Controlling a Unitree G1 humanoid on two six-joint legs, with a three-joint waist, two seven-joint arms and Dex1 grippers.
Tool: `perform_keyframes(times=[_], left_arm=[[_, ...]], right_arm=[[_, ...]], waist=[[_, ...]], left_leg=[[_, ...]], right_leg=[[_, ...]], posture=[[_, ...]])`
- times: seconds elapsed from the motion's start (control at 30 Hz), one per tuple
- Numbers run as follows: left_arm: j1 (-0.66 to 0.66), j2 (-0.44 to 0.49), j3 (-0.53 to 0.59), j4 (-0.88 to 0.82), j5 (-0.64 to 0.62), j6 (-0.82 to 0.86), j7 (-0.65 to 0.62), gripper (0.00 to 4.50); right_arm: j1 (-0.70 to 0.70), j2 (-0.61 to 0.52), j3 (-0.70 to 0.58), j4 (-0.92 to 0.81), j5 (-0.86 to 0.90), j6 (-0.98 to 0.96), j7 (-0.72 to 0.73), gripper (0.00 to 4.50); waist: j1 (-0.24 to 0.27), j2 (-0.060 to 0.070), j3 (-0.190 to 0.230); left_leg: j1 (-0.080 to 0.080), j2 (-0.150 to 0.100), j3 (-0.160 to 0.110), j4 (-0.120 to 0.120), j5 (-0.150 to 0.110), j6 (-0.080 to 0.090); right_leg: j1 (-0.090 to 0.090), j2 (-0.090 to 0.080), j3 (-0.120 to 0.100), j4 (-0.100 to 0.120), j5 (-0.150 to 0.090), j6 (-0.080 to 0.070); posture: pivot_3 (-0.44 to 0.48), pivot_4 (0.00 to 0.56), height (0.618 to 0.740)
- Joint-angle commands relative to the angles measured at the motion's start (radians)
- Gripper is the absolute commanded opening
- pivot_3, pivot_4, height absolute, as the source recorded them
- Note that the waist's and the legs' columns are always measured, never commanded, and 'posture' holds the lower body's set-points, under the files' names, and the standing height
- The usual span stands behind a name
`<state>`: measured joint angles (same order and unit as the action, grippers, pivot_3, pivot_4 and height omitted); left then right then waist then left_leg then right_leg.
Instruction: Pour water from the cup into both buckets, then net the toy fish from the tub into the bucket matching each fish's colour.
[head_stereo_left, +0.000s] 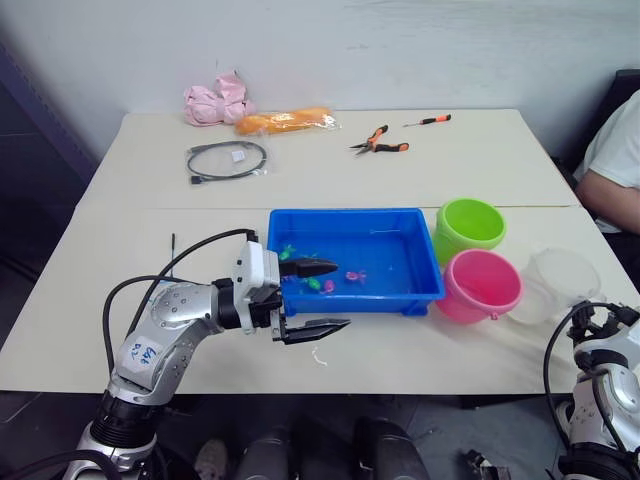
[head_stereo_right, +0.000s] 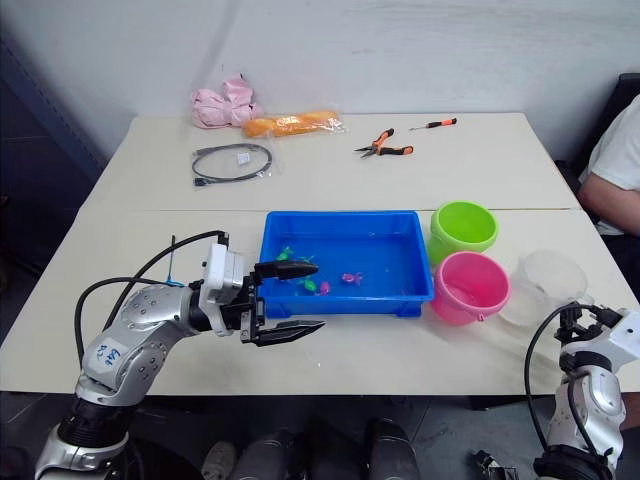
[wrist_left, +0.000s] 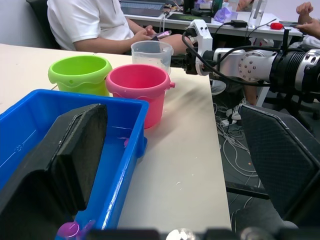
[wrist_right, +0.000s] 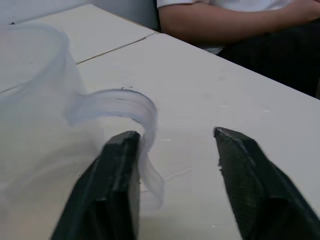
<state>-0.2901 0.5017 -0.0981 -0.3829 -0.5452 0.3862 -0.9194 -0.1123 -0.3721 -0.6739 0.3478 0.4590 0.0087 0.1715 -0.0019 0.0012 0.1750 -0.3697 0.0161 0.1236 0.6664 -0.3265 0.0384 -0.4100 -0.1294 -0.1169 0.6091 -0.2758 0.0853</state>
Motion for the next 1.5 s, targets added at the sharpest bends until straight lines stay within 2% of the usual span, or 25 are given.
perform_keyframes(times=[0.03, 0.07, 0.1, 0.27, 0.37, 0.6, 0.73, 1.23, 1.5], left_arm=[[-0.003, -0.008, -0.010, -0.020, 0.001, -0.013, -0.005, 4.50], [-0.003, -0.012, -0.013, -0.017, 0.002, -0.014, -0.004, 4.50], [-0.005, -0.016, -0.016, -0.014, 0.001, -0.014, -0.005, 4.50], [-0.013, -0.033, -0.025, 0.006, -0.004, -0.017, -0.013, 4.50], [-0.029, -0.052, -0.019, 0.025, -0.010, -0.026, -0.012, 4.50], [-0.046, -0.066, 0.009, 0.067, -0.015, -0.043, -0.024, 4.50], [-0.053, -0.077, 0.009, 0.089, -0.013, -0.071, -0.043, 4.50], [-0.084, -0.119, -0.032, 0.160, 0.040, -0.128, -0.064, 4.50], [-0.074, -0.138, -0.040, 0.162, 0.058, -0.139, -0.051, 4.50]], right_arm=[[0.013, -0.017, -0.035, -0.040, 0.030, -0.031, 0.009, 0.68], [0.020, -0.016, -0.036, -0.055, 0.036, -0.030, 0.011, 0.10], [0.027, -0.018, -0.038, -0.073, 0.041, -0.030, 0.012, 0.04], [0.064, -0.031, -0.050, -0.177, 0.077, -0.003, 0.010, 0.04], [0.109, -0.062, -0.061, -0.306, 0.077, 0.043, -0.014, 0.04], [0.249, -0.228, -0.067, -0.620, 0.006, 0.243, -0.039, 0.04], [0.296, -0.351, -0.043, -0.737, -0.116, 0.349, -0.039, 0.04], [0.268, -0.487, 0.098, -0.713, -0.468, 0.243, 0.067, 0.04], [0.246, -0.514, 0.107, -0.656, -0.559, 0.153, 0.112, 0.04]], waist=[[0.000, 0.000, 0.000], [0.000, 0.000, 0.000], [0.000, 0.000, 0.000], [0.000, 0.001, 0.000], [0.000, 0.003, 0.000], [0.003, 0.006, 0.001], [0.003, 0.005, 0.001], [0.016, 0.003, 0.002], [0.025, 0.003, 0.003]], left_leg=[[0.000, 0.000, 0.000, 0.000, 0.000, 0.000], [0.000, 0.000, 0.000, 0.000, 0.000, 0.000], [0.000, 0.000, 0.000, 0.000, 0.000, 0.000], [0.000, 0.000, 0.000, 0.000, 0.000, 0.000], [0.000, 0.000, 0.000, 0.000, 0.000, 0.000], [0.000, 0.000, 0.000, -0.001, 0.000, 0.000], [0.000, 0.000, 0.000, -0.001, 0.000, 0.000], [-0.001, -0.001, 0.000, -0.001, 0.000, 0.000], [-0.001, -0.001, 0.000, -0.001, 0.000, 0.001]], right_leg=[[0.000, 0.000, 0.000, 0.000, 0.000, 0.000], [0.000, 0.000, 0.000, 0.000, 0.000, 0.000], [0.000, 0.000, 0.000, 0.000, 0.000, 0.000], [0.000, 0.000, 0.000, 0.000, 0.000, 0.000], [0.000, 0.000, 0.000, 0.000, 0.000, 0.000], [0.000, 0.000, 0.000, -0.001, 0.000, 0.000], [0.000, 0.000, 0.000, -0.001, 0.000, 0.000], [0.000, 0.000, -0.001, -0.003, 0.000, 0.001], [0.000, 0.001, -0.001, -0.003, 0.001, 0.001]], posture=[[0.000, 0.150, 0.740], [0.000, 0.150, 0.740], [0.000, 0.150, 0.740], [0.000, 0.150, 0.740], [0.000, 0.150, 0.740], [0.000, 0.150, 0.740], [0.000, 0.150, 0.740], [0.000, 0.150, 0.740], [0.000, 0.150, 0.740]])
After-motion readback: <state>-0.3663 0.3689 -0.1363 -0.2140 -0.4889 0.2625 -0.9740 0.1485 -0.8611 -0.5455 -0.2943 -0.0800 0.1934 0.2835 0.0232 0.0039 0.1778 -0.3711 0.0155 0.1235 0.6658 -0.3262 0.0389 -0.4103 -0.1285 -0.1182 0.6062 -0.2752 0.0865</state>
